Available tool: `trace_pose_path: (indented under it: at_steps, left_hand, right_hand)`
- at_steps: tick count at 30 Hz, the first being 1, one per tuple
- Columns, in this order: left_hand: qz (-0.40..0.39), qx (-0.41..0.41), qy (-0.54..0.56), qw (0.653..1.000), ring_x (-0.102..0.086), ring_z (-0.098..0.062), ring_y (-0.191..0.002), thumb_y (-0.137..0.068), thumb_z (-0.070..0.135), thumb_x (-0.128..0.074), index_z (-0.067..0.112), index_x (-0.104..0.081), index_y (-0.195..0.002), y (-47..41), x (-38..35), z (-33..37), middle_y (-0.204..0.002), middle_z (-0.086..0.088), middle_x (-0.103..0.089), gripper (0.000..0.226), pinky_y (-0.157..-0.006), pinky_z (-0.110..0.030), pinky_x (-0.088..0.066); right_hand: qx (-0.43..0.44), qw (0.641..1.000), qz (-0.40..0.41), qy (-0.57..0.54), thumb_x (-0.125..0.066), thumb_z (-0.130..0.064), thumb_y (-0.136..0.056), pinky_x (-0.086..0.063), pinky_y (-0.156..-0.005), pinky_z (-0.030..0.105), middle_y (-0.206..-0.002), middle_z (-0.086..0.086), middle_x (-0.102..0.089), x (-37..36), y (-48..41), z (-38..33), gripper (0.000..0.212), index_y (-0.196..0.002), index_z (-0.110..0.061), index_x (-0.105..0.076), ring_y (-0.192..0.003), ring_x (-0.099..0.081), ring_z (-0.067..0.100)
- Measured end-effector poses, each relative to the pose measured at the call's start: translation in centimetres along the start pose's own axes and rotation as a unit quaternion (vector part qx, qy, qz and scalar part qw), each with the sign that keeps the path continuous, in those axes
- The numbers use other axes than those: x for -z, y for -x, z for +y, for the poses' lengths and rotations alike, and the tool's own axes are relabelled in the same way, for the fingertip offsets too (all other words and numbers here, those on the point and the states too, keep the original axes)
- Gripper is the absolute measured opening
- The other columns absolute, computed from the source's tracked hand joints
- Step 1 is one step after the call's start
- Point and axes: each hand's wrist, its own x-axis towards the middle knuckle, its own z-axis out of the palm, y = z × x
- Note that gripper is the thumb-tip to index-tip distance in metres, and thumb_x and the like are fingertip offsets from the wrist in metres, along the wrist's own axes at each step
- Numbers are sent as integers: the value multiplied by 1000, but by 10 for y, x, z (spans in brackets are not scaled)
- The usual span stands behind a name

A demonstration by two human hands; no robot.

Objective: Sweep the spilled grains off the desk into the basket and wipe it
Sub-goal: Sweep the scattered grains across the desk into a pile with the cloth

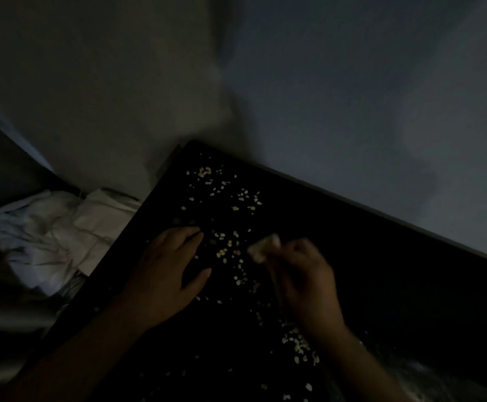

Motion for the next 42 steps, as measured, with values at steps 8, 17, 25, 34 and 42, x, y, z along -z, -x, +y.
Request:
trace_pose_path:
  at_steps: [8,17,25,34,42]
  left_hand:
    - [7,-7,33,999,-44,-20,-122,-84,53,-49,10,-57,-129,2,-4,-7,-134,-1,-50,62,-104,-26,-31]
    - [7,-5,93,996,-42,-11,-126,-82,54,-49,12,-57,-130,3,3,-14,-138,6,-47,64,-105,-33,-38]
    - [11,0,81,997,-42,-12,-126,-83,56,-48,6,-56,-129,9,16,-28,-138,-3,-49,68,-106,-21,-30]
    - [47,19,68,996,-36,-12,-127,-84,61,-44,6,-50,-135,10,18,-53,-142,-3,-44,75,-102,-19,-29]
    - [60,-8,107,992,-42,-8,-126,-88,62,-41,12,-52,-134,11,17,-71,-140,10,-43,69,-103,-17,-33]
  right_hand:
    - [-41,992,79,85,-64,-16,-88,-32,-76,1,-94,3,-64,-20,-142,53,14,-97,-12,-75,-91,-59,12]
    - [28,995,-72,58,-60,-22,-93,-45,-64,23,-84,-3,-54,-34,-22,19,15,-89,-13,-71,-72,-53,6]
    - [-8,998,50,26,-61,-18,-89,-44,-71,12,-82,-15,-60,-27,-80,-2,13,-91,-21,-74,-75,-56,-5]
    - [-3,994,3,107,-51,-26,-99,-38,-69,16,-89,1,-57,-79,-96,13,24,-99,-18,-73,-80,-59,16]
    - [7,997,-70,8,-62,-19,-85,-44,-63,17,-81,-3,-55,-52,-44,-11,11,-79,-13,-69,-70,-55,7]
